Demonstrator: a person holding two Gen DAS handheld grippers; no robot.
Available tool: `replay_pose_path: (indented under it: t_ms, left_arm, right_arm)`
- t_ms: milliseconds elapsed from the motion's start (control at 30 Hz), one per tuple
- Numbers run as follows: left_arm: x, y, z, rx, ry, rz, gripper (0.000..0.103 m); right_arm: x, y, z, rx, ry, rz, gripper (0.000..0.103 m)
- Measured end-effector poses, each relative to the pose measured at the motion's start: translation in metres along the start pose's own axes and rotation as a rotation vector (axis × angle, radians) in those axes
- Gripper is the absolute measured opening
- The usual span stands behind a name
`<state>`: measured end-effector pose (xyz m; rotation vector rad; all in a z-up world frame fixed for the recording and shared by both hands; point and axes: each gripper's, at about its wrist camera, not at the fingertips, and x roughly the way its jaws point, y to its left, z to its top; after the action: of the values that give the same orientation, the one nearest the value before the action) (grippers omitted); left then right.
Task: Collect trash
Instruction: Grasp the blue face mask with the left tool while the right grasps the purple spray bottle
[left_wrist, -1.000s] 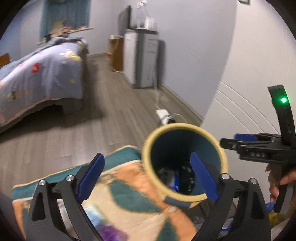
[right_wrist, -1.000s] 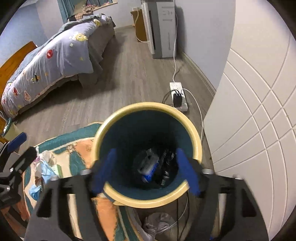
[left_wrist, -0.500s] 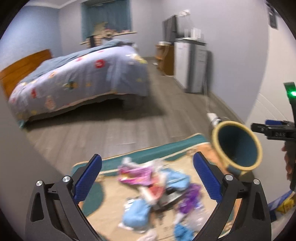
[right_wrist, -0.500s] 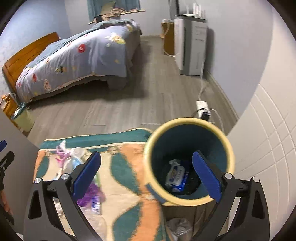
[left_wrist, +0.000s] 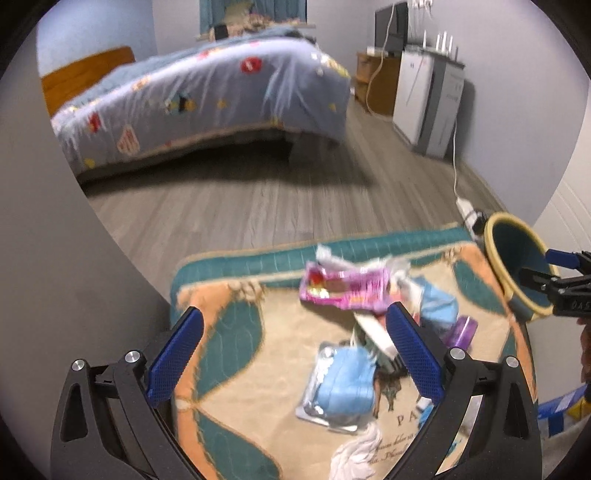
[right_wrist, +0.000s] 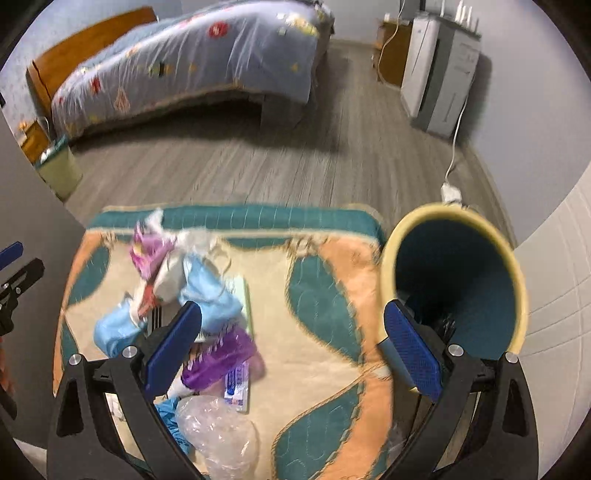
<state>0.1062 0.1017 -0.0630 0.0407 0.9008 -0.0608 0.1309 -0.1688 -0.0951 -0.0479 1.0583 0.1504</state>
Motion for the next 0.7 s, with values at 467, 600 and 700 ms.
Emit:
replay_pose_path:
  t_ms: [467,600,700]
  left_arm:
    - [0.058,-0.019,-0.034,0.084,0.263,-0.079,0.098]
    - [0.073,-0.030,-0.045,0.136,0.339,-0.083,0.098]
    - [0.079,-0.038,-0.050,0.172,0.366,-0.084,0.098]
  right_arm:
    - [0.055,0.024,-0.026,0.107,0.204,0.058,0.092]
    - [0.067,0.033,-0.033,0.120,0.256,0.100,0.077]
    - [0.073,0.036,-0.036,0.140,0.280,0.134,0.062]
